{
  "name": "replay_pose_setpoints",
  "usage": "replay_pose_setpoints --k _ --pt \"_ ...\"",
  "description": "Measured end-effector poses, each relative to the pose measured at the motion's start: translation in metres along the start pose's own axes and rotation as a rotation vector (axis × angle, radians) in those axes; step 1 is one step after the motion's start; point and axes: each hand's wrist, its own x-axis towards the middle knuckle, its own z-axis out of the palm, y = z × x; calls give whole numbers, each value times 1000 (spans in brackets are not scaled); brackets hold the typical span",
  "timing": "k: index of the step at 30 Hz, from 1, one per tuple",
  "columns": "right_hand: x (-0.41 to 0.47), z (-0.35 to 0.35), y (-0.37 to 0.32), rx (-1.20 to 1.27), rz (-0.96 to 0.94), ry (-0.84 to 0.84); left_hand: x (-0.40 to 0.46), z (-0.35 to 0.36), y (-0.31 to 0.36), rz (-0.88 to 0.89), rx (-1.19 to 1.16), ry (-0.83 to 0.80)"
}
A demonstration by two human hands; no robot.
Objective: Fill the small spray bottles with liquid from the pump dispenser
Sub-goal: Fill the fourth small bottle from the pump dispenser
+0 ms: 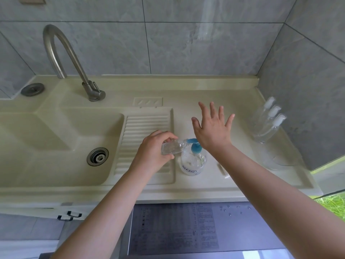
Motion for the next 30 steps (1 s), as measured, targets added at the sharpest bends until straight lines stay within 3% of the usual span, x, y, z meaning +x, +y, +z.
replay_pose_setpoints --k 8,19,27,30 --pt "-4 14 6 5 -22 -125 2 1 1 10 12 -20" --pt "2 13 7 -52 -195 -48 1 -1 3 -11 6 -28" --pt "0 2 8 108 -140 -16 -1 -3 5 -20 15 -36" --pt "-4 6 8 -6 -133 1 -2 -3 6 -17 7 -36"
